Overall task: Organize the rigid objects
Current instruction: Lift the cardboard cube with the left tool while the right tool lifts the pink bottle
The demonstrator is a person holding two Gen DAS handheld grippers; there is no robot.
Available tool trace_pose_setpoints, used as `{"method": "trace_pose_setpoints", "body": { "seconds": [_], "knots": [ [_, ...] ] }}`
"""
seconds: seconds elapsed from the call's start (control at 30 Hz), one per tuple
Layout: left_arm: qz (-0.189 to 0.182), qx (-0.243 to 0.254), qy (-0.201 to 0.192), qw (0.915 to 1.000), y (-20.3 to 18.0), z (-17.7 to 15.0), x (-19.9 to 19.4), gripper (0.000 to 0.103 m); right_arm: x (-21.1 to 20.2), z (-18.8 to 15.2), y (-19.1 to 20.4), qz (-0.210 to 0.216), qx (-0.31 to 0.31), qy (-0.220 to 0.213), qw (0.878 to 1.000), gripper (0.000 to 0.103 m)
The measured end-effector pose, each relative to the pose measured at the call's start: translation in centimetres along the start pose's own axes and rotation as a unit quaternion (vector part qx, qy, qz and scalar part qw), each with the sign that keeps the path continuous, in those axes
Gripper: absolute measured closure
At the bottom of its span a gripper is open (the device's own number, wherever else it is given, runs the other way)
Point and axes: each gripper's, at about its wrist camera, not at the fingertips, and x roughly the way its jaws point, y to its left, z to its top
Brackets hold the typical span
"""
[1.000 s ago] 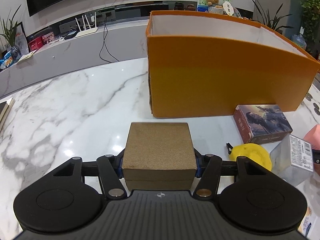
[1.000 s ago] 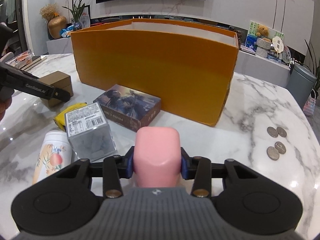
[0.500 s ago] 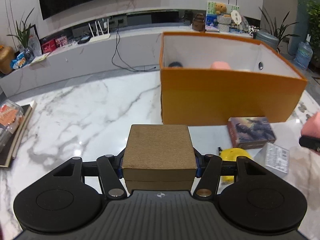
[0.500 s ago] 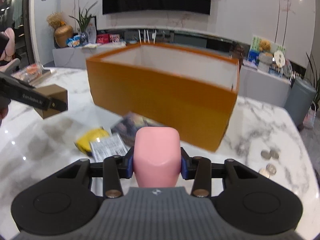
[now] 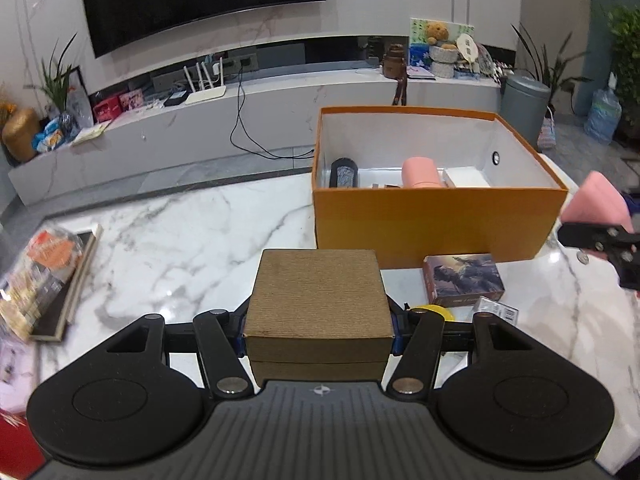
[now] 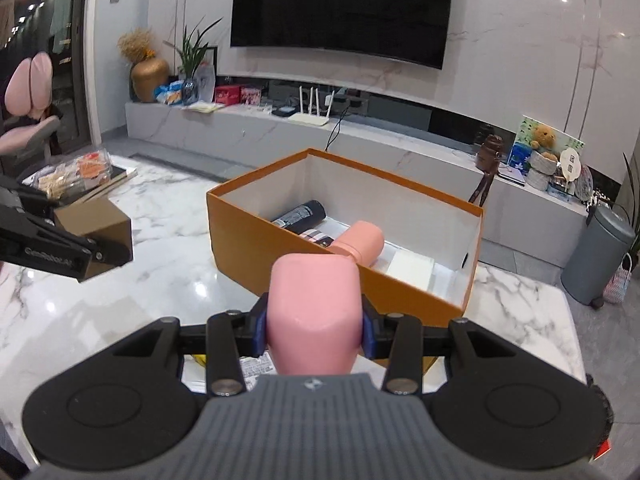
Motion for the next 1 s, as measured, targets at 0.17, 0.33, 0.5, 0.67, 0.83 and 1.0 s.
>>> {"method": "trace_pose_setpoints", "body": {
  "seconds": [0.17, 0.33, 0.5, 0.67, 0.83, 1.0],
  "knots": [
    [-0.006, 0.013, -0.006, 0.9999, -0.5, 2.9, -2.4, 0.036, -1.1, 3.0, -0.5, 0.011, 0.003, 0.015, 1.0, 0.061],
    [-0.016, 0.038, -0.023, 0.9989, -1.2, 6.2, -5.1, 0.036, -3.1, 7.0, -1.5, 0.018, 0.016, -0.001, 1.0, 0.061],
    [-0.03, 0.068, -0.048, 0.9961, -1.7, 10.4, -7.4, 0.036, -5.1, 11.2, -2.5, 0.019, 0.005, -0.021, 1.0, 0.061],
    [-0.048, 0.09, -0.084, 0.9912, -2.3, 14.9, -9.0, 0.036, -7.6, 16.0, -3.6, -0.001, -0.028, -0.054, 0.998, 0.061],
    [-0.058, 0.111, -0.114, 0.9856, -3.2, 19.4, -9.3, 0.036, -9.2, 20.9, -4.5, -0.023, -0.063, -0.088, 0.994, 0.061],
    [-0.06, 0.12, -0.122, 0.9834, -3.8, 22.7, -7.3, 0.036, -8.4, 24.3, -5.4, -0.041, -0.085, -0.097, 0.991, 0.061]
  ]
}}
